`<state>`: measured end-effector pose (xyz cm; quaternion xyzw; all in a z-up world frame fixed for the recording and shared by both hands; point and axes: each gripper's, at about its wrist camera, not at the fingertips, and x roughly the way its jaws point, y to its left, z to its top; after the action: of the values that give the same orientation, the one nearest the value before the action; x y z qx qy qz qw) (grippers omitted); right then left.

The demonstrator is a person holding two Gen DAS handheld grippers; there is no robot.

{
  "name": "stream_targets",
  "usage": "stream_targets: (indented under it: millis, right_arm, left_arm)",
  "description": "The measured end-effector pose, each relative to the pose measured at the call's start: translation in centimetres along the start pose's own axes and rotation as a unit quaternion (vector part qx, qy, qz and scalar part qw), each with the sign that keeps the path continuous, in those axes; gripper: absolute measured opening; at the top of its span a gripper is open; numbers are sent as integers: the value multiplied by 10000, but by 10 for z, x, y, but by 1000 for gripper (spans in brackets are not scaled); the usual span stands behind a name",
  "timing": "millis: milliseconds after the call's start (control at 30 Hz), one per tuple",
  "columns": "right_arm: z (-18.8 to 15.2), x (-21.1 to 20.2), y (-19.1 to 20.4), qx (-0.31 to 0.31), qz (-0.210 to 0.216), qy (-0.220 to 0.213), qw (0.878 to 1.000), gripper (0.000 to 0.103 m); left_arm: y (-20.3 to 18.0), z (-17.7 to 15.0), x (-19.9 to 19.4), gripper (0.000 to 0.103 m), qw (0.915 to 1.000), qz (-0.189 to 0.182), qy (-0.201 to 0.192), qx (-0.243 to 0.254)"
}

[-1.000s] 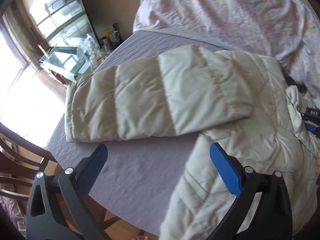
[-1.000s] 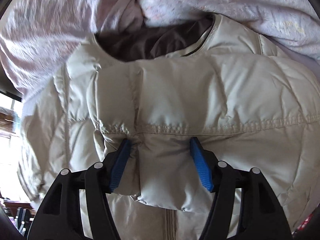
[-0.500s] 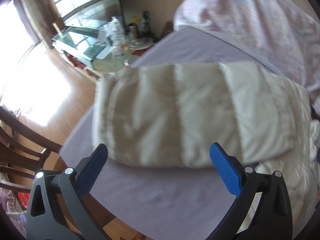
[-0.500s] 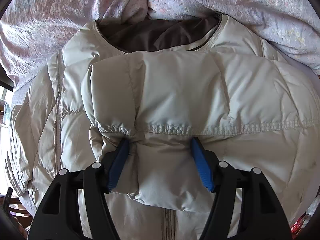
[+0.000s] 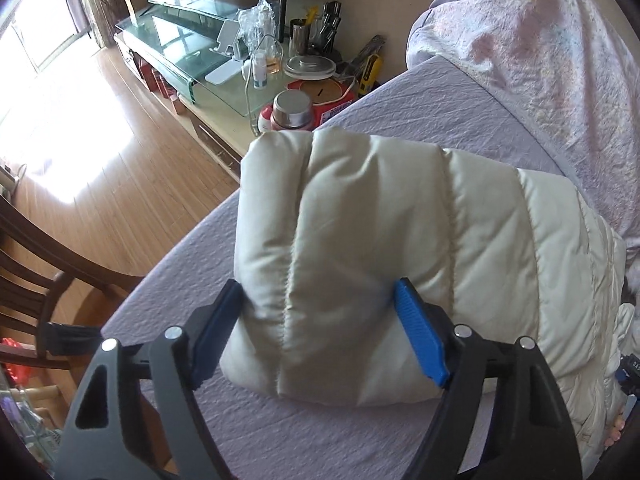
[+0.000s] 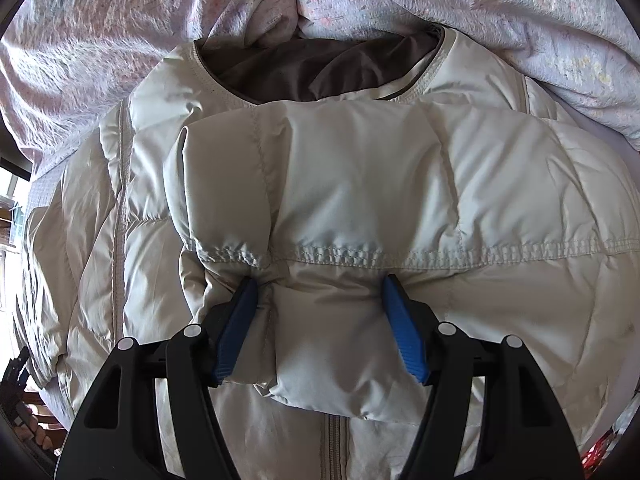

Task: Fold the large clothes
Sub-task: 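Grasp the other sleeve cuff with the left gripper and lift it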

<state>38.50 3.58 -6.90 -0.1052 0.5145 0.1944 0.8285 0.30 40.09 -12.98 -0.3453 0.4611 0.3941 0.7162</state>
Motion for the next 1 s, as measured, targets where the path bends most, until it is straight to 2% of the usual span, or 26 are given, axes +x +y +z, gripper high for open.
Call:
stream_targets:
  millis: [133,300,433,500,600,667,767,867,1000]
  right_arm:
    - [0,0,0,-3,-5,3,10000,67]
    - [0,-1,-2,2,42,-12,10000,67]
    - [-2,-1,-3,1,55,-38,10000,67]
    - [-2,-1,-4,5,56,-47,10000,67]
    - [-3,-1,-3,10,58,-45,10000,67]
    - [-4,-2,-4,13,74,-53,10000,67]
    - [-5,-3,-5,30,107,-72,9999,67]
    - [-7,-6,-6,48,177,-97,9998,67]
    - [-12,-11,-10,24,315,-161,9994,67]
  left_arm:
    - [2,-4,1,74,10000,-39,-46,-15]
    - [10,-1,4,79,9997,-73,-22,-235]
    - [9,-1,5,79,9998,-28,-32,-173]
    - [7,-3,5,76,9998,-6,-57,-176]
    - [4,-4,2,60,9997,-45,-120,-209]
    - [5,-5,0,44,9994,-112,-153,-285]
    - [5,-5,-3,25,9987,-272,-157,-413]
    - [-2,-4,-9,14,9988,-270,-201,-369]
    - [-17,1,-22,12,9987,-292,-280,-316]
